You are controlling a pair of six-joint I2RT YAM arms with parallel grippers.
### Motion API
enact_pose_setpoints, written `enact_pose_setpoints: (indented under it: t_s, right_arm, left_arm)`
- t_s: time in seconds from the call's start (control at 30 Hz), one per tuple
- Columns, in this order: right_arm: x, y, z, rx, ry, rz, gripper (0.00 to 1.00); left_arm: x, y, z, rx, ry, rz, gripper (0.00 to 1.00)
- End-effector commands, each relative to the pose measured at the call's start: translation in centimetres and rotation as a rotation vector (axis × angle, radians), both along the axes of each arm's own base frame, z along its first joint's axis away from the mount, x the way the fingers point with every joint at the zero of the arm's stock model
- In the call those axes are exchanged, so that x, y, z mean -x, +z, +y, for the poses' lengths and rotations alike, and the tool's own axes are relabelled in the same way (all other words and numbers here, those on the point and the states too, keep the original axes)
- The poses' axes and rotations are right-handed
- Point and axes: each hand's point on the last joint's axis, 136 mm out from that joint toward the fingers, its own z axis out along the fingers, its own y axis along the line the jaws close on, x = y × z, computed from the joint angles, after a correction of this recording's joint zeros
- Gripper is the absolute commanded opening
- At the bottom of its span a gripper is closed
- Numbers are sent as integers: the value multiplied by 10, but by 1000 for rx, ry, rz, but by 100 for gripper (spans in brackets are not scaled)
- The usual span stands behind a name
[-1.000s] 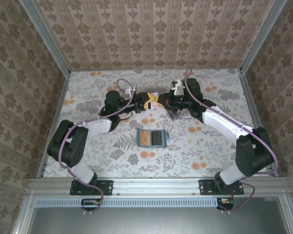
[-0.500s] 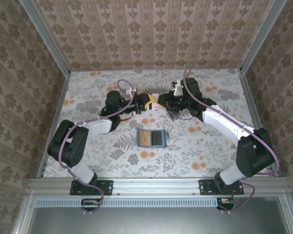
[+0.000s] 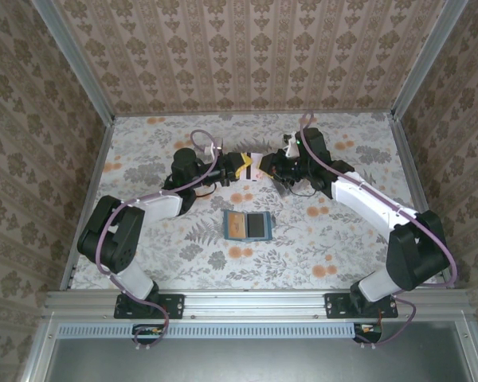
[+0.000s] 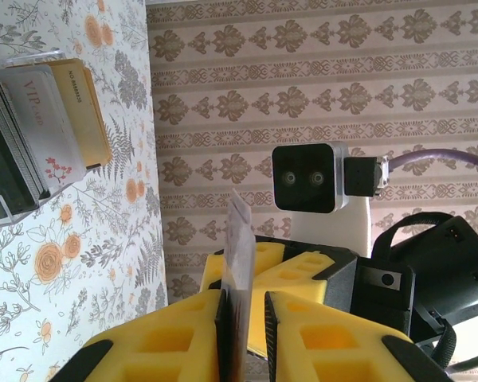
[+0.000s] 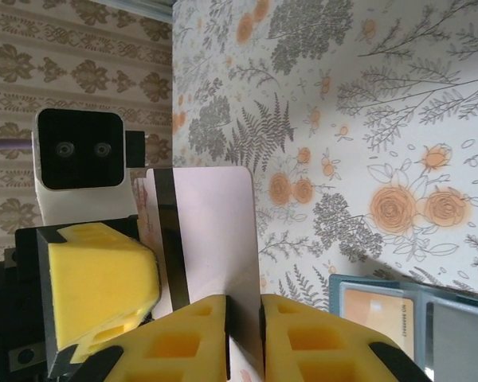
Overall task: Put the credit cards into the card holder
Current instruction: Pick up several credit cards from the storage box, then place the credit card in the storage box.
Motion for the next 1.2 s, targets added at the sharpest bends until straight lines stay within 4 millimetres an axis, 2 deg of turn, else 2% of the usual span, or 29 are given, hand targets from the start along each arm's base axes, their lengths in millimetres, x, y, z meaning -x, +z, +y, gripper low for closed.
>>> enact_pose_setpoints:
  t_s: [0.0,0.07,0.23,0.37,0.5,0.6,0.73,0.83,0.97,1.17]
  right_arm:
    - [7,-36,-32,154,-94,97,13]
    - [7,-37,-34,160,-100,99,9]
    - [6,-36,-41,175,-115,91,7]
    - [4,-31,-53,217,-133,69,6]
    - [-1,-15,-66,272,-120,-3,6]
    - [-8,-14,-82,412,-87,-62,6]
    - [-27,-28,-107,704,4,-135,6]
    - [-37,-40,-110,847,125,-164,5]
    - [-47,-54,-117,960,205,-161,5]
    - [-52,-71,-120,1027,279,-143,6]
  left_arm:
    - [5,31,0,68,-13,-120,22]
    - [5,30,1,66,-11,-117,21]
    - [2,23,3,48,7,-105,16]
    - [-1,7,9,6,47,-68,11]
    - [-3,-16,19,-79,93,-18,5]
    - [-2,-32,28,-146,130,28,0]
    - [1,-50,35,-237,150,103,0]
    - [4,-54,40,-285,157,134,0]
    - [5,-53,47,-348,175,108,0]
    - [8,-49,49,-372,172,77,0]
